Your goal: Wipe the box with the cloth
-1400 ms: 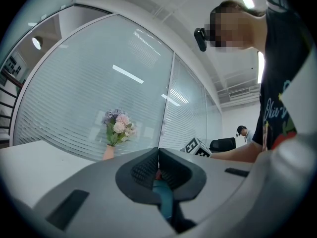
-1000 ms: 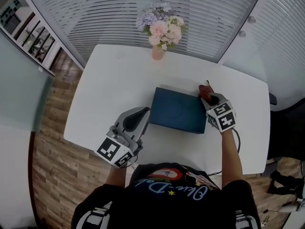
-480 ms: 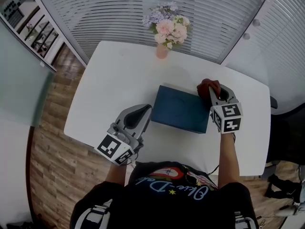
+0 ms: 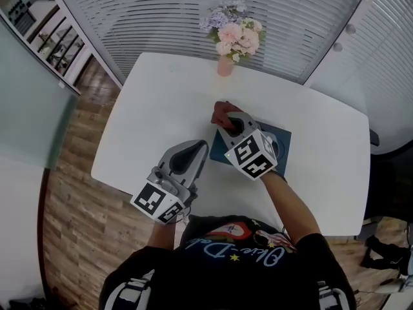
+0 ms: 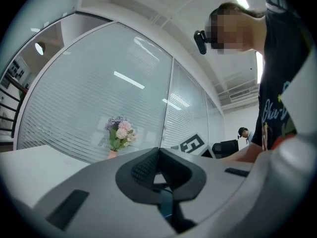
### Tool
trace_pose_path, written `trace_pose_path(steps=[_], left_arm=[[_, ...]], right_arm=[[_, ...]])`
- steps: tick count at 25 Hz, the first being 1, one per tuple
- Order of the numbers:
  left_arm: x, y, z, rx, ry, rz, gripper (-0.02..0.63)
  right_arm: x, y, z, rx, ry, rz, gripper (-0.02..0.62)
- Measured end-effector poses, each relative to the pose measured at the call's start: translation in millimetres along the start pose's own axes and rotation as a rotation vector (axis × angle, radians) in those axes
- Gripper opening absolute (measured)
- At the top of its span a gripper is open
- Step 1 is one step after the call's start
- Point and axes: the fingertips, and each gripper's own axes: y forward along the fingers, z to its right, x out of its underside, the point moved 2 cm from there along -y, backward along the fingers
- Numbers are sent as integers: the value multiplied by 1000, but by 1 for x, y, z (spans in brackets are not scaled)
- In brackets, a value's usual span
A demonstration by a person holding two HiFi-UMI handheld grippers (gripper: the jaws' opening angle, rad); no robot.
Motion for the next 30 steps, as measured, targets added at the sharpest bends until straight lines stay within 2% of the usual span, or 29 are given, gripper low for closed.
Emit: trace_pose_path(steps=[4, 9, 20, 30], left_arm=[[1, -8, -4, -21, -2, -2, 4], [3, -6, -1, -5, -6, -3, 3], [0, 5, 5, 46, 6, -23, 3], [-1, 15, 12, 91, 14, -35, 4]], right_arm=[[22, 21, -29, -116, -69, -147, 28], [32, 23, -29, -155, 27, -154, 28], [56, -5, -12, -118, 113, -172, 27], [89, -40, 6, -61, 192, -231, 28]])
